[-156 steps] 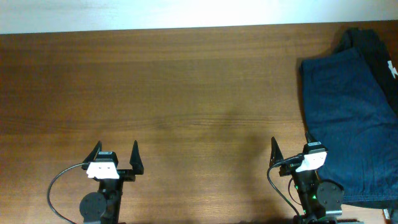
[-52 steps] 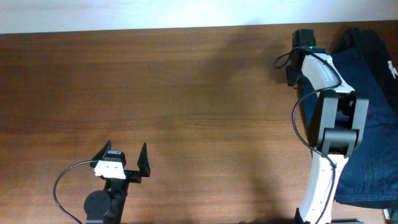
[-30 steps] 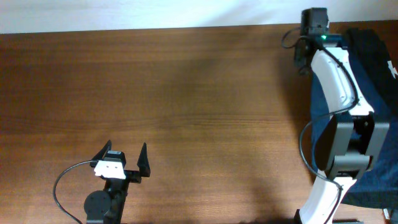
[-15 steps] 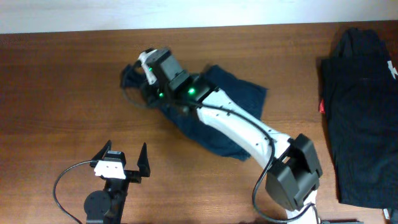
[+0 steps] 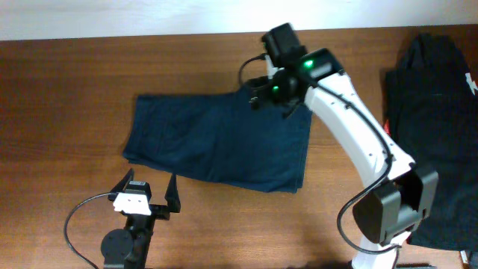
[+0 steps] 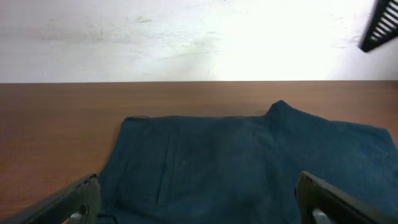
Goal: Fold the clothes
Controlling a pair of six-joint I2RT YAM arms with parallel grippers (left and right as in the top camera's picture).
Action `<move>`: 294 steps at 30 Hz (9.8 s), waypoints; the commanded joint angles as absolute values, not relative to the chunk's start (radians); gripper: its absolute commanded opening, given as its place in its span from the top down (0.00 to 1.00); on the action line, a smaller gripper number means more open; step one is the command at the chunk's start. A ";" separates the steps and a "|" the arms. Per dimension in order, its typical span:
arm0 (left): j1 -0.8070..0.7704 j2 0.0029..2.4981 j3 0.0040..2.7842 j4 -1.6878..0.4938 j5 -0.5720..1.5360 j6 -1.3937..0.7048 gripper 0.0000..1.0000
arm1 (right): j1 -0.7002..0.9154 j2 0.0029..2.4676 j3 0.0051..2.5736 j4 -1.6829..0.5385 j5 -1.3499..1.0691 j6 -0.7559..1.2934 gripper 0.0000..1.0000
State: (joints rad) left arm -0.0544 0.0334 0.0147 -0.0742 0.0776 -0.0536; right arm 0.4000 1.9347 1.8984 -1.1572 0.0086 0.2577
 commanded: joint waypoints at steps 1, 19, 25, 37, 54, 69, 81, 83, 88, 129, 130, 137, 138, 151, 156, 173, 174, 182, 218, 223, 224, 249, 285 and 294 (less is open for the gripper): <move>-0.059 0.027 0.009 -0.076 0.081 -0.060 0.01 | 0.285 1.921 1.857 -1.223 0.075 0.315 0.01; -0.059 0.027 0.009 -0.076 0.081 -0.060 0.01 | 0.196 1.928 1.230 -0.751 -0.129 0.512 0.12; -0.059 0.027 0.009 -0.076 0.081 -0.060 0.01 | 0.268 1.943 1.214 -0.689 -0.135 0.514 0.22; -0.059 0.027 0.009 -0.076 0.081 -0.060 0.01 | 0.132 1.943 1.348 -0.673 -0.059 0.442 0.93; -0.059 0.027 0.009 -0.076 0.081 -0.060 0.01 | 0.074 1.942 1.682 -0.990 0.210 0.514 0.01; -0.059 0.027 0.009 -0.065 0.088 -0.062 0.01 | -0.250 1.942 1.681 -1.122 0.240 0.506 0.01; -0.059 0.191 0.346 -0.217 0.305 -0.037 0.01 | -0.250 1.942 1.681 -1.122 0.240 0.506 0.01; -0.059 0.422 0.571 -0.451 0.188 -0.030 0.01 | -0.250 1.942 1.681 -1.122 0.240 0.506 0.01; -0.059 0.989 1.099 -0.854 0.280 -0.030 0.01 | -0.250 1.942 1.681 -1.122 0.240 0.506 0.01; 0.136 2.120 1.409 -0.966 -0.036 -0.198 0.99 | -0.250 1.942 1.681 -1.122 0.240 0.506 0.01; 0.145 2.112 1.540 -1.095 -0.070 -0.201 0.99 | -0.250 1.942 1.681 -1.122 0.240 0.506 0.01; -0.001 1.962 2.000 -1.520 -0.148 -0.216 0.99 | -0.250 1.942 1.681 -1.122 0.240 0.506 0.01; -0.056 1.947 2.024 -1.547 -0.165 -0.216 0.99 | -0.250 1.942 1.681 -1.122 0.240 0.506 0.01; -0.493 2.117 2.046 -1.223 0.026 -0.243 0.99 | -0.250 1.942 1.681 -1.122 0.240 0.506 0.01; -0.354 2.107 2.184 -1.514 -0.306 -0.352 0.99 | -0.250 1.942 1.681 -1.122 0.240 0.506 0.01; -0.282 2.038 2.127 -1.409 -0.153 -0.348 0.99 | -0.250 1.942 1.681 -1.122 0.240 0.506 0.01; -0.301 2.039 2.082 -1.353 -0.127 -0.348 0.99 | -0.250 1.942 1.681 -1.122 0.240 0.506 0.01; -0.406 2.049 1.827 -1.075 -0.092 -0.352 0.92 | -0.250 1.942 1.681 -1.122 0.240 0.506 0.01; -0.182 1.759 1.418 -0.772 -0.323 -0.422 0.99 | -0.250 1.942 1.681 -1.122 0.240 0.506 0.01; -0.146 1.966 1.418 -0.544 -0.318 -0.388 1.00 | -0.250 1.942 1.681 -1.122 0.240 0.506 0.01; -0.146 2.017 1.418 -0.529 -0.318 -0.388 1.00 | -0.250 1.942 1.681 -1.122 0.241 0.506 0.01; -0.120 1.703 0.936 -0.794 -0.026 -0.305 0.91 | -0.250 1.942 1.681 -1.122 0.241 0.506 0.01; 0.754 2.055 1.305 -0.352 0.413 -0.632 1.00 | -0.250 1.942 1.681 -1.122 0.240 0.506 0.01; 0.517 2.055 1.304 -0.533 0.369 -0.264 1.00 | -0.250 1.942 1.681 -1.122 0.240 0.506 0.01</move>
